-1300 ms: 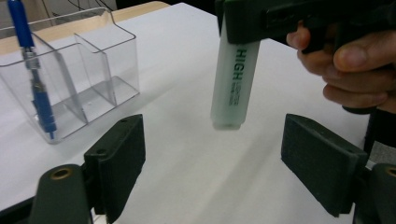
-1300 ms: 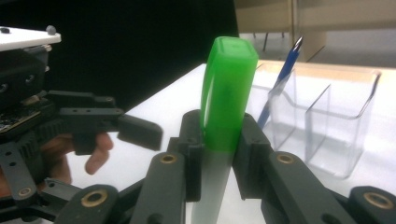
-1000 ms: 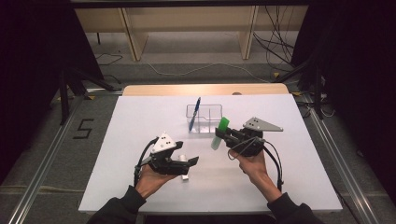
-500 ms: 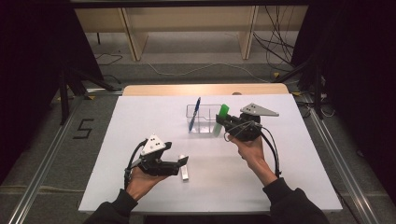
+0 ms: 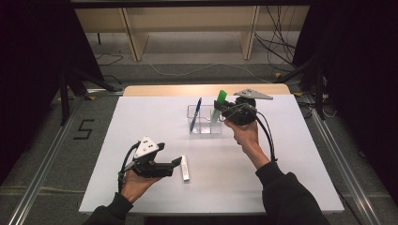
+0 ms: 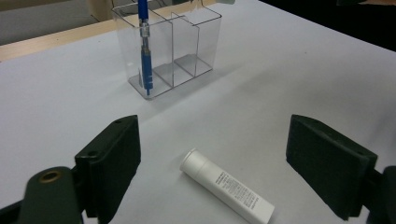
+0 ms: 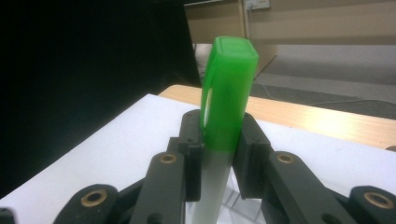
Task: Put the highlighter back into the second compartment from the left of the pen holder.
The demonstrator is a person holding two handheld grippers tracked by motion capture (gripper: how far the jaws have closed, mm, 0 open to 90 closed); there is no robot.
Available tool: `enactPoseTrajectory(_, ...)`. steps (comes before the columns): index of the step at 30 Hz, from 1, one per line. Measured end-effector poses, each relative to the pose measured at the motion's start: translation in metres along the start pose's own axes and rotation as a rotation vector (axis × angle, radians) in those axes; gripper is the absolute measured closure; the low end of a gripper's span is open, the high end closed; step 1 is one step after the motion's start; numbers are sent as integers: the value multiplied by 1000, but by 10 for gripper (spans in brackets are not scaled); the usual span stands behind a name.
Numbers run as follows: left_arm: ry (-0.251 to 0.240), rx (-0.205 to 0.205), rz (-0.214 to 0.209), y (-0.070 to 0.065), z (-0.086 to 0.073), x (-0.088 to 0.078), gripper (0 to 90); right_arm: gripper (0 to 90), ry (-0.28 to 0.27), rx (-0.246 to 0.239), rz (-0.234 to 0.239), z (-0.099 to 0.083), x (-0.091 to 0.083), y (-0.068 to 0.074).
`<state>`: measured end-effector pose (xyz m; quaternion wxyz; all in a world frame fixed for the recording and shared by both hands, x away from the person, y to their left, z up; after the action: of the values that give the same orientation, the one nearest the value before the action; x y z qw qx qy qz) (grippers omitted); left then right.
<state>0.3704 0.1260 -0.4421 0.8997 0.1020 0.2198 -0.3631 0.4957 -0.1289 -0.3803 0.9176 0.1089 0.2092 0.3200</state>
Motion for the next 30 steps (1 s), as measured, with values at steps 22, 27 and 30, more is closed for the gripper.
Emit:
enactPoseTrajectory(22,8,-25,-15,2,-5,-1,173,758,36,-6,-114,8,55,-6)
enactPoseTrajectory(27,-4,-27,-4,3,-4,-2,173,758,45,-2,-127,5,62,-7)
enactPoseTrajectory(30,-1,-25,-4,4,-3,-3,173,757,52,2,-136,3,66,-7)
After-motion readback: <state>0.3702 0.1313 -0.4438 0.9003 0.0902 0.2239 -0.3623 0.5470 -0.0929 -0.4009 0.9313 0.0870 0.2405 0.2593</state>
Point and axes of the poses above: each handheld gripper's, and its own axes: x roughly forward along the jaws, z roughly out of its top, y roughly to its left, the point moved 4 cm from there along x, roughly forward along the jaws, and after that the axes turned 7 degrees about x, right-handed, at the moved point
